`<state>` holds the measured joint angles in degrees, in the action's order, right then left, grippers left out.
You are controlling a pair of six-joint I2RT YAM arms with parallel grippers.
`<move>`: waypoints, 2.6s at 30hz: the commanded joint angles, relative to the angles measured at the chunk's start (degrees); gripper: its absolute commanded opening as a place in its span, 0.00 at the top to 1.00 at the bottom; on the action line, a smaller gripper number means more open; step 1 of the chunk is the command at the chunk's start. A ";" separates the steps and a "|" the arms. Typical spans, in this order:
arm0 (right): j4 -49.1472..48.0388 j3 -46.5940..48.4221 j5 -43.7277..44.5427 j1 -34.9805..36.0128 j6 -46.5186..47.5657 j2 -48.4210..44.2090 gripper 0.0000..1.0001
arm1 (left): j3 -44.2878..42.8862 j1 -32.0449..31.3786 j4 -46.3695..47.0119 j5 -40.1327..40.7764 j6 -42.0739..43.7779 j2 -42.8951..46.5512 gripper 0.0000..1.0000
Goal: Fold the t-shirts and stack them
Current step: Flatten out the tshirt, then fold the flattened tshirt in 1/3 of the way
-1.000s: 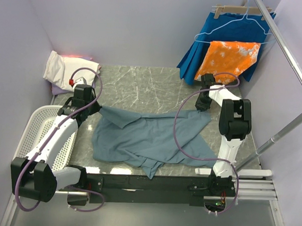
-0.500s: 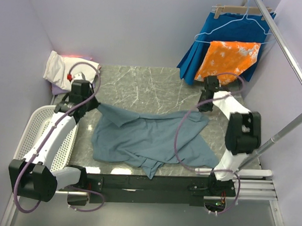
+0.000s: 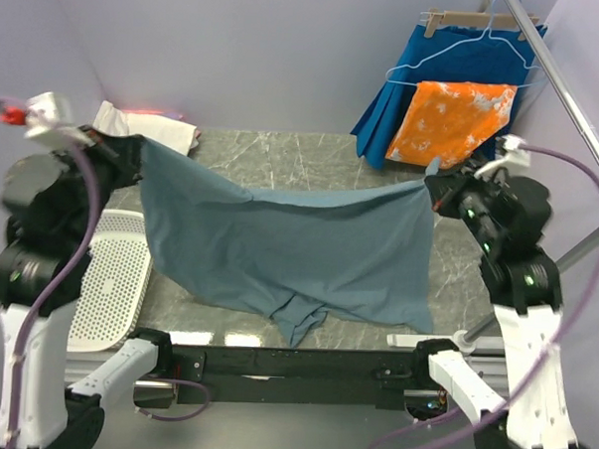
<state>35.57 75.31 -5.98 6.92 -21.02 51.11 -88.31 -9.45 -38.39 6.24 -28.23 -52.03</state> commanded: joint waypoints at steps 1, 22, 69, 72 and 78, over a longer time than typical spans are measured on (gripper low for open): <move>3.71 6.42 -5.09 0.73 1.77 -6.19 1.00 | -6.51 0.31 -1.60 -3.51 3.18 3.25 0.99; 8.73 24.36 -16.78 0.55 3.26 -13.42 1.00 | -28.68 -1.80 -6.88 -26.88 0.01 8.96 0.99; -13.33 26.93 11.08 -3.31 1.50 66.60 1.00 | -19.99 9.37 30.66 -13.53 2.66 -65.05 0.99; -14.04 20.51 8.97 -2.61 1.85 61.85 1.00 | -13.57 9.37 29.43 -14.23 0.20 -62.06 0.99; -12.55 9.35 7.03 -1.47 2.65 52.88 1.00 | -5.48 9.37 24.08 -21.07 -5.16 -58.63 0.99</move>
<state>23.35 88.49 2.20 4.58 -19.66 112.79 -96.38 -0.25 -11.18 -8.91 -29.34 -115.61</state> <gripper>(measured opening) 0.015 0.022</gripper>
